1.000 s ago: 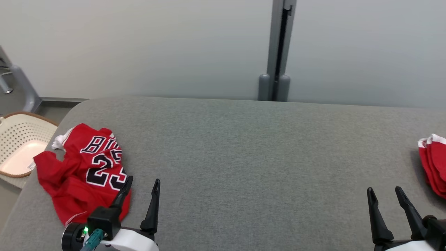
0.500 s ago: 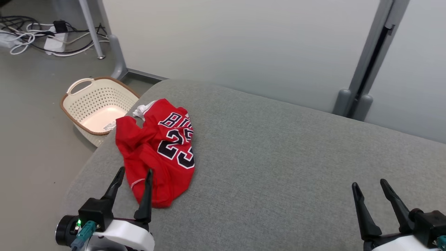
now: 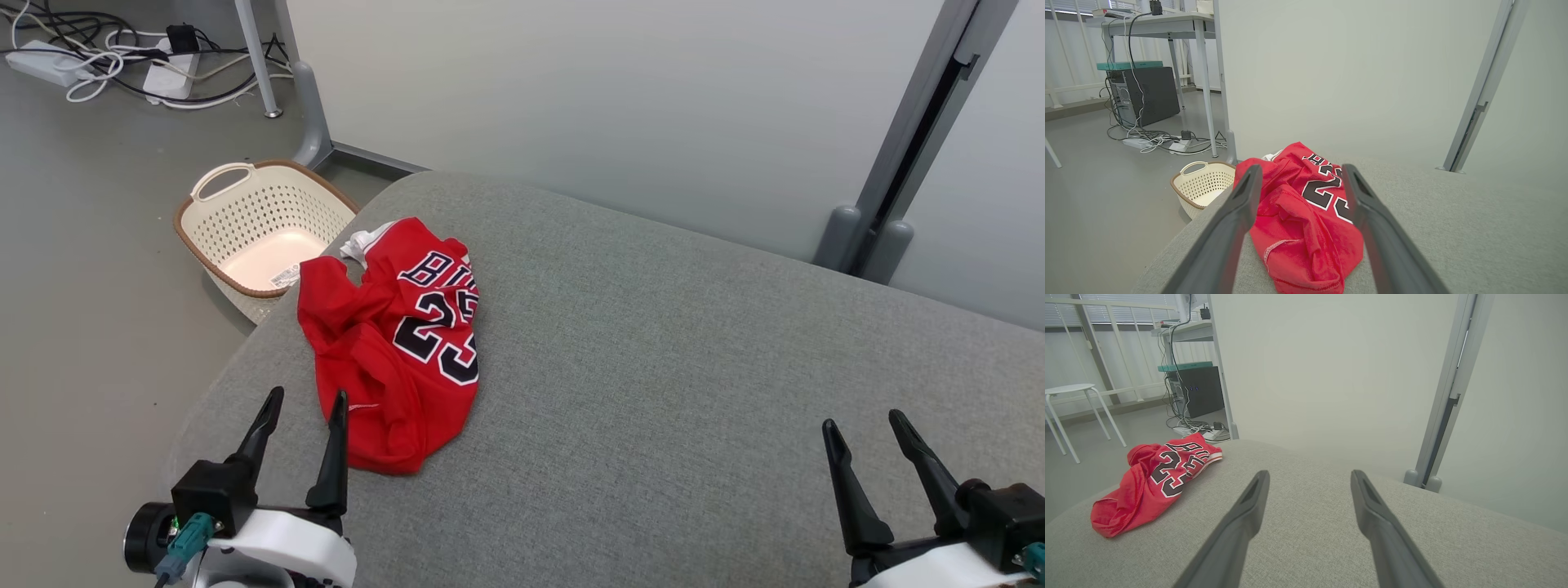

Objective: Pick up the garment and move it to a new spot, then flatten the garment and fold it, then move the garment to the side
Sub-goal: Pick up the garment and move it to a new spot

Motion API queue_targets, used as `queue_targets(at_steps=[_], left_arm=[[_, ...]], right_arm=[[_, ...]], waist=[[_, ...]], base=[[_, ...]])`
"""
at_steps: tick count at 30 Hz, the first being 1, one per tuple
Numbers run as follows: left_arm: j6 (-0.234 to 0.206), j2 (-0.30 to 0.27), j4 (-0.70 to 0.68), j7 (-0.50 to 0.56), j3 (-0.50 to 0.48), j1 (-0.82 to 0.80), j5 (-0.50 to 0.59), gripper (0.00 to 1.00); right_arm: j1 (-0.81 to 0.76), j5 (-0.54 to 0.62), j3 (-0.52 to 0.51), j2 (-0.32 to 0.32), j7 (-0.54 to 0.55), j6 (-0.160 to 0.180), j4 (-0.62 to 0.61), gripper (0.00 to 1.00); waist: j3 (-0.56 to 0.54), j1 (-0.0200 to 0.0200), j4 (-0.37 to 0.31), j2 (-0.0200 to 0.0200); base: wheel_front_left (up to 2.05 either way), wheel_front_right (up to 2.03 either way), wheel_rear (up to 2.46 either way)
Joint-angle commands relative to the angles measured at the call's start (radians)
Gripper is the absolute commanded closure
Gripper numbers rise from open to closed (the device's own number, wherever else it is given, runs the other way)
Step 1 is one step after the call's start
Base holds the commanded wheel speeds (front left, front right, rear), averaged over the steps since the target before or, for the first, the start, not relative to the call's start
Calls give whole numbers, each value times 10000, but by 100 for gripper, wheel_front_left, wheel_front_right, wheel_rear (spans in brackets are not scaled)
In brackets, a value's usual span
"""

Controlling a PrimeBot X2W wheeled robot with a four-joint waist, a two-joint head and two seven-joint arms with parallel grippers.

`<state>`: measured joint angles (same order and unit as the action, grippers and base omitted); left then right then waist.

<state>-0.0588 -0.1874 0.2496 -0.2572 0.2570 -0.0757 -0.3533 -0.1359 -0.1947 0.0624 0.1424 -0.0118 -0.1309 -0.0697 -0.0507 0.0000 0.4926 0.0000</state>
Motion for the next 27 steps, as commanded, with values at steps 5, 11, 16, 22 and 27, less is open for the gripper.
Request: queue_targets(at_steps=[5,11,16,22,27], left_arm=[[188,96,194,-57,42,-717,-102,0],[325,390,1055,-27,-7,-2146,-297,0],[623,700,2391,-33,-105,-3325,-660,0],[1101,960,5051,-49,-139,-4832,-1054,0],[1429,1100,7272,-1,-77,-5720,-1314,0]], right_arm=[[281,-8,11,266,167,3,-238,0],[989,115,107,735,538,3,-769,0],[1620,109,259,1137,736,3,-1067,0],[2471,-4,485,1585,729,3,-1116,0],[2787,-79,569,1566,546,3,-892,0]], waist=[[457,0,-152,0],[1840,0,-671,0],[2910,0,-1121,0],[4043,0,-1688,0],[4405,0,-1942,0]], base=[[0,0,0],[0,0,0],[0,0,0],[0,0,0],[0,0,0]])
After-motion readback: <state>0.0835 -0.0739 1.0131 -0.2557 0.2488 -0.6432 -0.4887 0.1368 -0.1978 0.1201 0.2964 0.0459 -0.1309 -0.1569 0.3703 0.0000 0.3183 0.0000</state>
